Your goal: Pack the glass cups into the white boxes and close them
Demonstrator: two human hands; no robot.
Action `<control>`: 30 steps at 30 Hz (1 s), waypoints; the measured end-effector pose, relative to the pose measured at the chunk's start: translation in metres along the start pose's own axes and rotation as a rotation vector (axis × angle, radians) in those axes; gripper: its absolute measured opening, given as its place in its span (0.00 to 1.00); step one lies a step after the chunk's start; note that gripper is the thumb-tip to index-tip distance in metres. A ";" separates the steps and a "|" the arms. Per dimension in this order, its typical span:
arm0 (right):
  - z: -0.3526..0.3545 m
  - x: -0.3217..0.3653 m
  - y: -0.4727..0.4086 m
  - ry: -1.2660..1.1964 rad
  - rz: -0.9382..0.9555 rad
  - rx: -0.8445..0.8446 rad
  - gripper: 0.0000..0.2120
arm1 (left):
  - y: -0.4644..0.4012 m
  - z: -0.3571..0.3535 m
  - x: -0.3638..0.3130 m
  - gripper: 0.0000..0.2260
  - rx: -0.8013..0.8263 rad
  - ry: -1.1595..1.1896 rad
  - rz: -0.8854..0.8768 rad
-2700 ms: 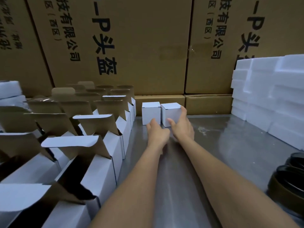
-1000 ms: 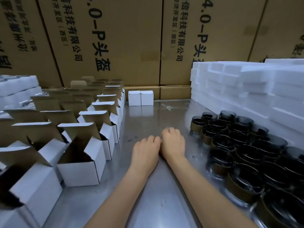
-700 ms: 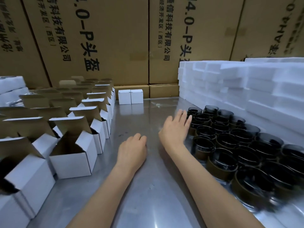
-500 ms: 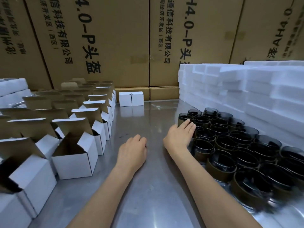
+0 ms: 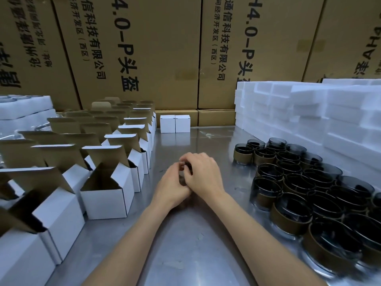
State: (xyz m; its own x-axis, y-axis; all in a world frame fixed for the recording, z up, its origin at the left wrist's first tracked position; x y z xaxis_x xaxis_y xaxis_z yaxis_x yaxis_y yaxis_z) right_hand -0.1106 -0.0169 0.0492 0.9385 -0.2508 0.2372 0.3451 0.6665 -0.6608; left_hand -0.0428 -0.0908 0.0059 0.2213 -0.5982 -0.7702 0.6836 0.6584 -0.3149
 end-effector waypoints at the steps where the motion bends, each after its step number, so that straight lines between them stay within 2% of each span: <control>1: 0.000 -0.003 0.001 -0.074 -0.021 -0.036 0.13 | -0.001 0.001 0.003 0.26 -0.024 0.077 0.028; 3: -0.005 -0.018 0.005 -0.206 -0.171 -0.031 0.22 | -0.003 0.004 0.008 0.26 -0.079 0.147 0.049; 6: -0.022 -0.044 0.013 -0.372 -0.497 0.194 0.36 | -0.006 0.003 0.012 0.25 -0.084 0.117 0.028; 8: -0.030 -0.051 0.016 -0.456 -0.551 0.253 0.34 | -0.007 0.003 0.012 0.23 -0.079 0.071 -0.016; 12: -0.027 -0.052 0.019 -0.495 -0.549 0.224 0.28 | -0.007 0.007 0.013 0.23 -0.099 0.094 -0.036; 19: -0.017 -0.046 0.022 -0.760 -0.399 0.206 0.30 | -0.004 0.009 0.010 0.35 0.048 0.249 -0.074; 21: -0.015 -0.041 0.020 -0.762 -0.317 0.222 0.32 | -0.005 0.011 0.009 0.37 0.048 0.247 -0.101; 24: -0.014 -0.036 0.020 -0.761 -0.256 0.229 0.33 | -0.004 0.013 0.007 0.32 -0.005 0.193 -0.147; 30: -0.016 -0.030 0.021 -0.519 -0.139 0.180 0.31 | 0.000 0.017 0.001 0.30 -0.118 0.104 -0.221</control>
State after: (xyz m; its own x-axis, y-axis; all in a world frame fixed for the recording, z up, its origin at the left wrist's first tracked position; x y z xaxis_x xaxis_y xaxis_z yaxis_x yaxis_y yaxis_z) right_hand -0.1313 -0.0063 0.0166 0.7489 0.0030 0.6627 0.4192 0.7723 -0.4773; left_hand -0.0306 -0.0994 0.0151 -0.0016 -0.6873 -0.7264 0.6200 0.5692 -0.5400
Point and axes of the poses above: each hand's wrist, its own y-axis away from the middle knuckle, its own z-axis out of the back of the hand, x = y × z, the point moved 5 cm from there along -y, towards the middle knuckle, and after that the axes turned 1 degree about y, right-handed, at the moved point
